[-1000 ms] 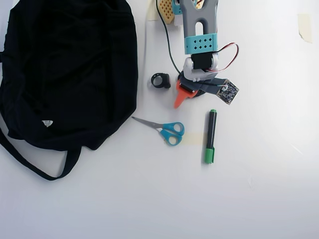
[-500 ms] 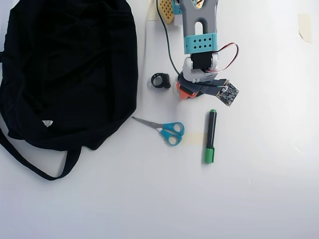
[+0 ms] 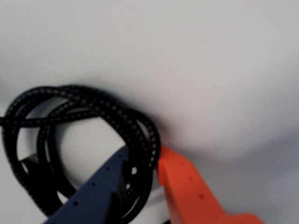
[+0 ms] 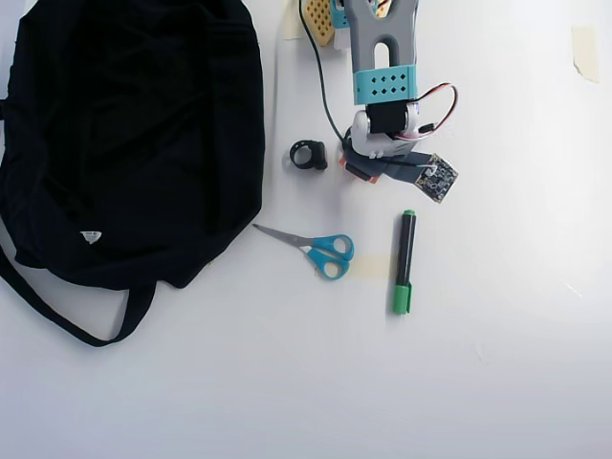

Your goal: Put the cable into the black bag

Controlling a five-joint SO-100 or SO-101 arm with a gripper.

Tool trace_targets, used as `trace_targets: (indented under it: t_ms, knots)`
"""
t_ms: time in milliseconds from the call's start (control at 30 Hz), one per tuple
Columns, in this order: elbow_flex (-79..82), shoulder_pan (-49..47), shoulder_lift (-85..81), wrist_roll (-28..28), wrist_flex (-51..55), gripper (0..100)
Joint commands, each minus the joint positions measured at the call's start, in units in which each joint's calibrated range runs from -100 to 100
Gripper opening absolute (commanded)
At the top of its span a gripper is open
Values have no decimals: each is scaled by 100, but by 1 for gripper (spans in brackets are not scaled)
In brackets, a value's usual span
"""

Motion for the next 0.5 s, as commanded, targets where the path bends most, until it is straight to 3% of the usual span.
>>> trace_targets:
  t_ms: [0, 467]
  knots:
    - [-16, -66, 12, 33, -46, 2]
    - [-222, -185, -129, -24, 32, 2]
